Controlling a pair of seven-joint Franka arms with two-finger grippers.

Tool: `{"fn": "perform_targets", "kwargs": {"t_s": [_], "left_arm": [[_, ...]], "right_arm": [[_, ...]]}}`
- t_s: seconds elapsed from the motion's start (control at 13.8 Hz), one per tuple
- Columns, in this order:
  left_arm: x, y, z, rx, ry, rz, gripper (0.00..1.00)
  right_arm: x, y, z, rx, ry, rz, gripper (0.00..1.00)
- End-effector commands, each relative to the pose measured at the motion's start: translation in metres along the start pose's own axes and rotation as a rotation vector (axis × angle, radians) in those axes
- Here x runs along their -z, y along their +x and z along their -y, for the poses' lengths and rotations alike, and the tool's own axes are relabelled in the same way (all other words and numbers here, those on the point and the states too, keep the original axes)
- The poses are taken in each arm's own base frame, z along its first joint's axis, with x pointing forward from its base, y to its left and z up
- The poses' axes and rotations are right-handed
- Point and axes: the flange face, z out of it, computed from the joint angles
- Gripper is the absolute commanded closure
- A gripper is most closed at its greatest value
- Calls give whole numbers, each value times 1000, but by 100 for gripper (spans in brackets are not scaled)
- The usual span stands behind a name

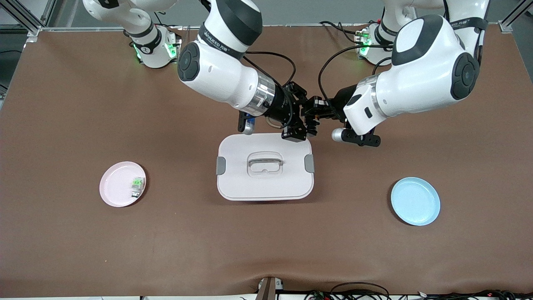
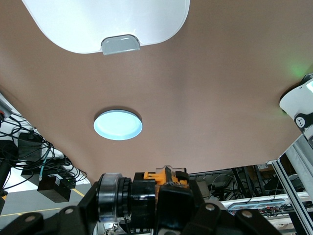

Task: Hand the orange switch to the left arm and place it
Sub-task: 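Hold the switch with the right gripper while the left gripper grasps it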

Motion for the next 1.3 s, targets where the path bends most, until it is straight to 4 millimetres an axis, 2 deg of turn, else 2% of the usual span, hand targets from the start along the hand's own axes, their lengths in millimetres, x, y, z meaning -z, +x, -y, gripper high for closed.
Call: {"fn": "perform_targets", "kwargs": {"t_s": [0.0,0.07,0.58,0.65,0.72,1.23], "left_arm": [[7,-8,6,-2,15,30,92],[9,-9,6,-1,15,29,100],[22,-4,16,9,13,11,100],[23,-2,17,-6,11,9,100],[25,-2,19,-19,11,8,100],[30,2,24,-14,7,-1,100]], "right_arm": [[2,-8,1,-11,17,13,100],[2,-8,1,-11,17,13,100],[-1,-7,3,-9,27,19,100],[-1,-7,3,-6,27,19,78],[-1,-7,2,-3,26,18,1],[0,-6,4,5,29,17,0]]}}
